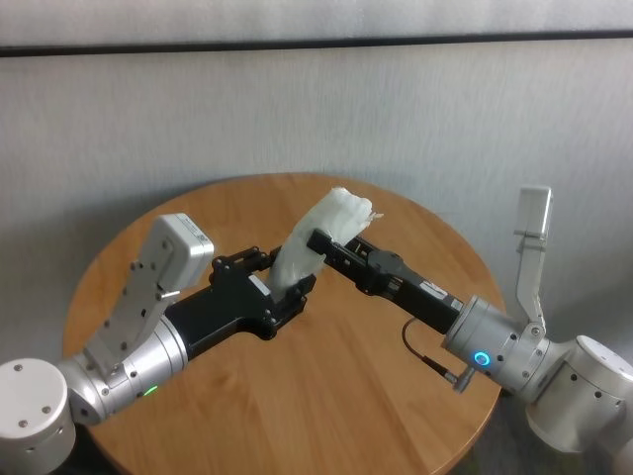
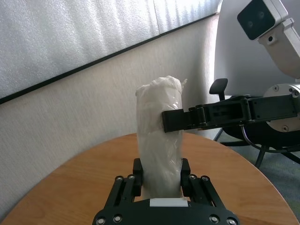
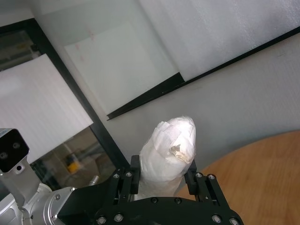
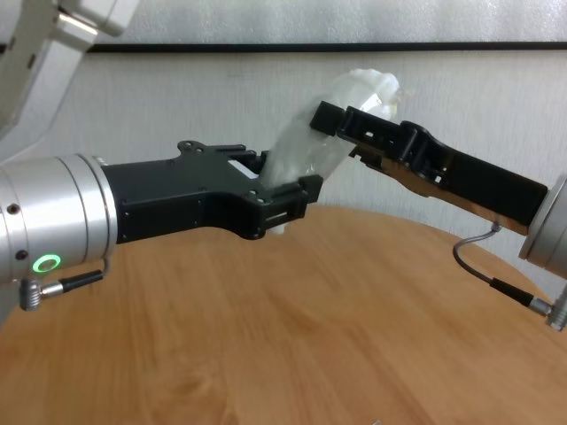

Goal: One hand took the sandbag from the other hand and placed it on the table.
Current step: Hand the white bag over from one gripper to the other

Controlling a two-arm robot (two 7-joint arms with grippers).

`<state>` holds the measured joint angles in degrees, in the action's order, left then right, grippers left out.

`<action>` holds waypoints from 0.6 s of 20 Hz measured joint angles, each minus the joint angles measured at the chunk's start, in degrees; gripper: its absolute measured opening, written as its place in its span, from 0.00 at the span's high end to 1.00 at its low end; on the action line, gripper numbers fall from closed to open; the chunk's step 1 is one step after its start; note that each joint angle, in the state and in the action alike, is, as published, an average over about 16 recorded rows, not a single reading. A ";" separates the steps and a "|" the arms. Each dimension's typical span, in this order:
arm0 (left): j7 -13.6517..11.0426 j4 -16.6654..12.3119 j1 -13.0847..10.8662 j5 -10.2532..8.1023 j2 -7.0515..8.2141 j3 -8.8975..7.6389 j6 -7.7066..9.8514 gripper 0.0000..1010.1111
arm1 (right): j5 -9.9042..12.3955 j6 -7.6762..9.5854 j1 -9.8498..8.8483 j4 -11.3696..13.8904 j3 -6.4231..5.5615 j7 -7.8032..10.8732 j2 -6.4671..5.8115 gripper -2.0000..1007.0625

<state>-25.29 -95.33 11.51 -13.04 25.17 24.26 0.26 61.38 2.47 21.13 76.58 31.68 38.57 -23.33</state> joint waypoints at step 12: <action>0.00 0.00 0.00 0.00 0.00 0.00 0.00 0.16 | 0.36 0.01 -0.11 -0.15 -0.23 -0.29 0.19 0.45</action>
<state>-25.29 -95.33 11.51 -13.04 25.17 24.26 0.27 61.73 2.49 21.03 76.43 31.45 38.28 -23.14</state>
